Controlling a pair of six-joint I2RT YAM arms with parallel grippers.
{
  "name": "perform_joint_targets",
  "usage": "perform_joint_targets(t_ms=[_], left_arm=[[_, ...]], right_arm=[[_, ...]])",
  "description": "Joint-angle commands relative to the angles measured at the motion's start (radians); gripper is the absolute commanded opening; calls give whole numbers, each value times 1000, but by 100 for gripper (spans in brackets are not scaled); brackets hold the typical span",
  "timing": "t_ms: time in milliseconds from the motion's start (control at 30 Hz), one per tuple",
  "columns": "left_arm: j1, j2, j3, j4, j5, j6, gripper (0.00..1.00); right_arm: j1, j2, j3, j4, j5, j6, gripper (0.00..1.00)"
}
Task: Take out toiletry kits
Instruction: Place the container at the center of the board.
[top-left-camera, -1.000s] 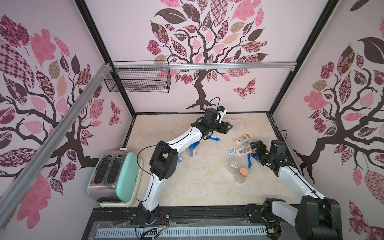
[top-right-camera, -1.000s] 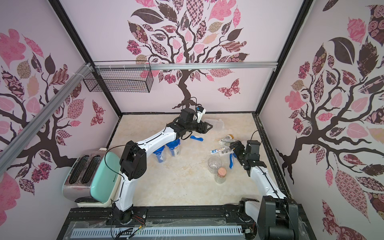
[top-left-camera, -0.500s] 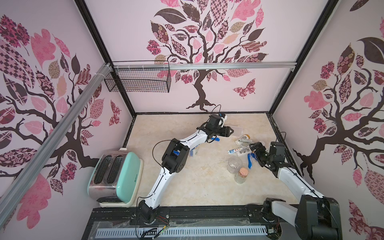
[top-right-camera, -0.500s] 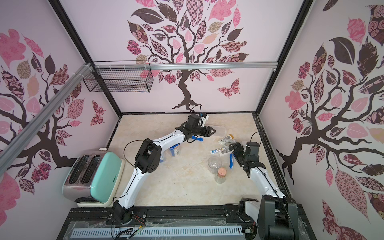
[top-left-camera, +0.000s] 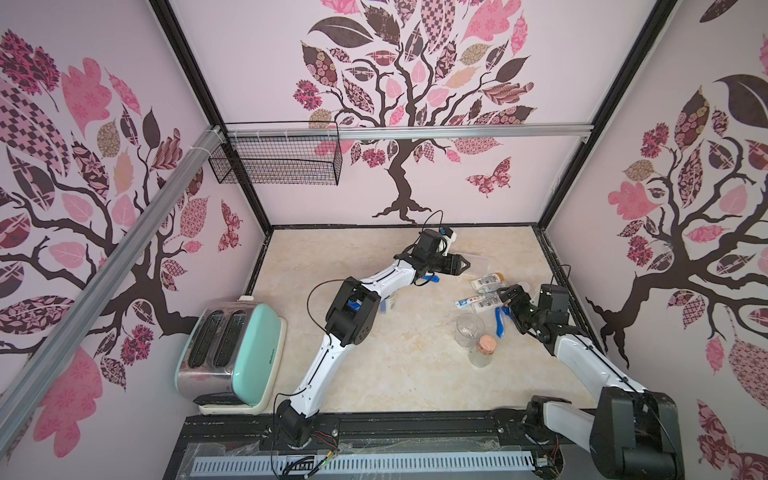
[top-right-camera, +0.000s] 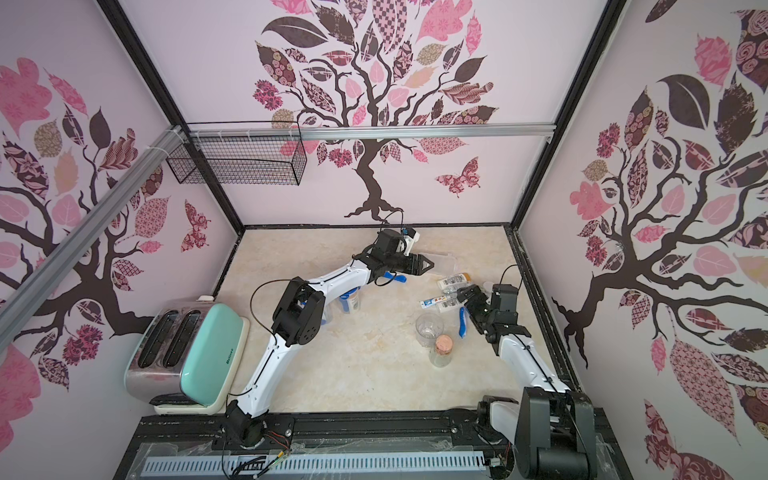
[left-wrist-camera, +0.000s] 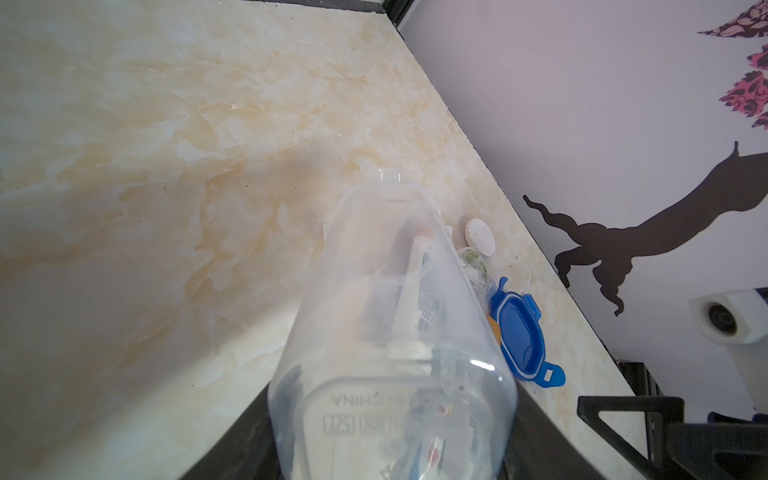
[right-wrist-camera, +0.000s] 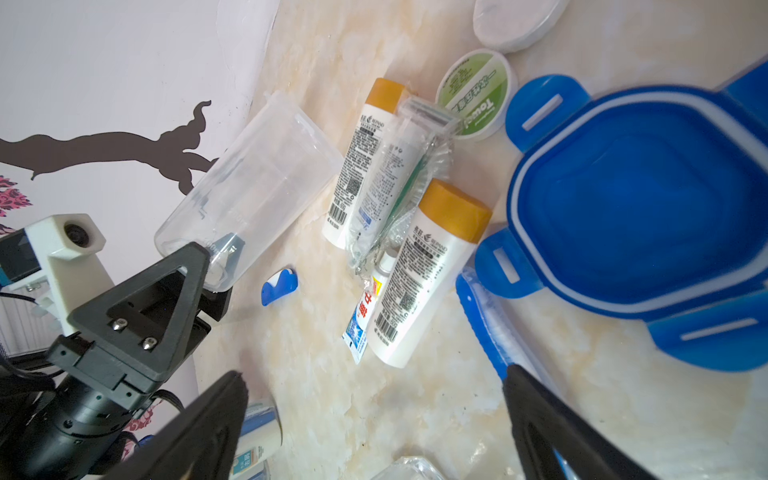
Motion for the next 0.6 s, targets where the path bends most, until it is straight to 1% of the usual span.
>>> perform_joint_targets(t_ms=[0,33,67,267,567], left_arm=[[0,20,-2,-90,3,23,62],[0,17,-2,-98,-2,28,64],[0,17,-2,-110,-8,33,69],[2,20,10,-153,-17,51,85],[3,17,12,-166,-27,63,87]], right_arm=[[-6,2,-4,18,-16,6,99],[-5,3,-5,19,-18,6,99],[-5,4,-5,21,-21,6,99],[-5,15,-2,28,-36,9,99],[-6,23,-1,32,-43,10,99]])
